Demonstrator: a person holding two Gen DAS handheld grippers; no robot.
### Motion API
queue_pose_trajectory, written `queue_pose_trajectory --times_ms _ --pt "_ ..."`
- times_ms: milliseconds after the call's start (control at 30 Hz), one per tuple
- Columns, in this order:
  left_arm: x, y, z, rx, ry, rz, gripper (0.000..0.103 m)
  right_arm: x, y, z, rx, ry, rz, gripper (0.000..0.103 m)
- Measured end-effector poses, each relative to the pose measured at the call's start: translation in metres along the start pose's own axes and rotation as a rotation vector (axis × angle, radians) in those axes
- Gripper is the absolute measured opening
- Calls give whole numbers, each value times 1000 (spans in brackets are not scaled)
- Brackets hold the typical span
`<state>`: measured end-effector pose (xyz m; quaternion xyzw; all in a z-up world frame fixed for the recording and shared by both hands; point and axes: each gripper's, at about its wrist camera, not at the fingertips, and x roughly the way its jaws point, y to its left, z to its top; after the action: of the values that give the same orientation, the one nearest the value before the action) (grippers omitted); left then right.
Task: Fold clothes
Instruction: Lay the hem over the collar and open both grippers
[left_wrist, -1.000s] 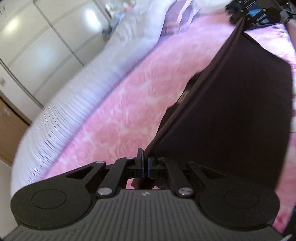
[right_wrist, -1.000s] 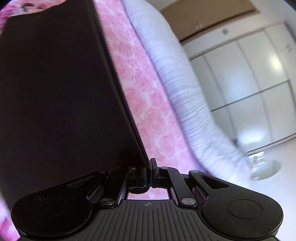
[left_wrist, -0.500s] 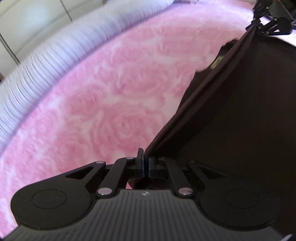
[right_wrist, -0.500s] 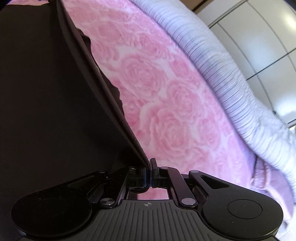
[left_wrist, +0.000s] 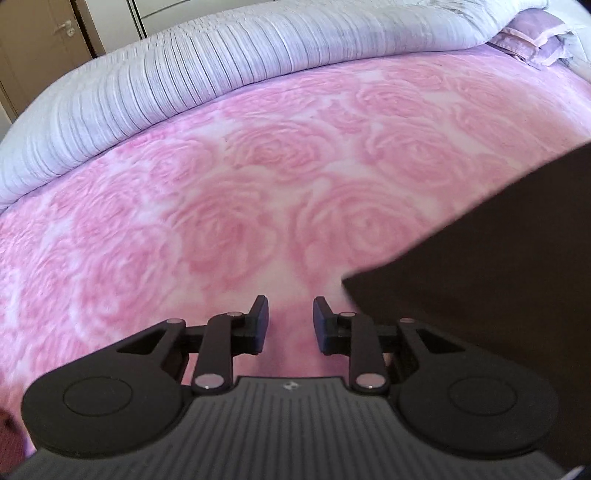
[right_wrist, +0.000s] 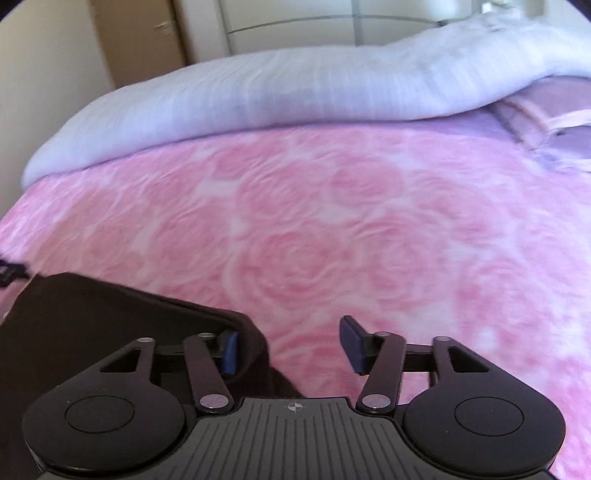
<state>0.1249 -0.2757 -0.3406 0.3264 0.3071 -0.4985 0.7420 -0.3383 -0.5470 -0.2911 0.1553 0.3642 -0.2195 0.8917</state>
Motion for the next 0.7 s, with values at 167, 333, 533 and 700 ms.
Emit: queue_pose_trajectory --times_ms 167,333,533,700 --pt "-47 -24 -31 51 -52 -29 23 -17 -18 -1 227 -86 63 60" --pt "-76 -42 -49 82 -72 -64 23 -9 -33 0 375 -4 188 61" --pt "-74 -53 -50 121 -67 -67 24 10 -77 7 750 -52 261 61" --pt "-66 -65 -45 147 -93 -81 24 -18 -47 23 431 -76 174 61"
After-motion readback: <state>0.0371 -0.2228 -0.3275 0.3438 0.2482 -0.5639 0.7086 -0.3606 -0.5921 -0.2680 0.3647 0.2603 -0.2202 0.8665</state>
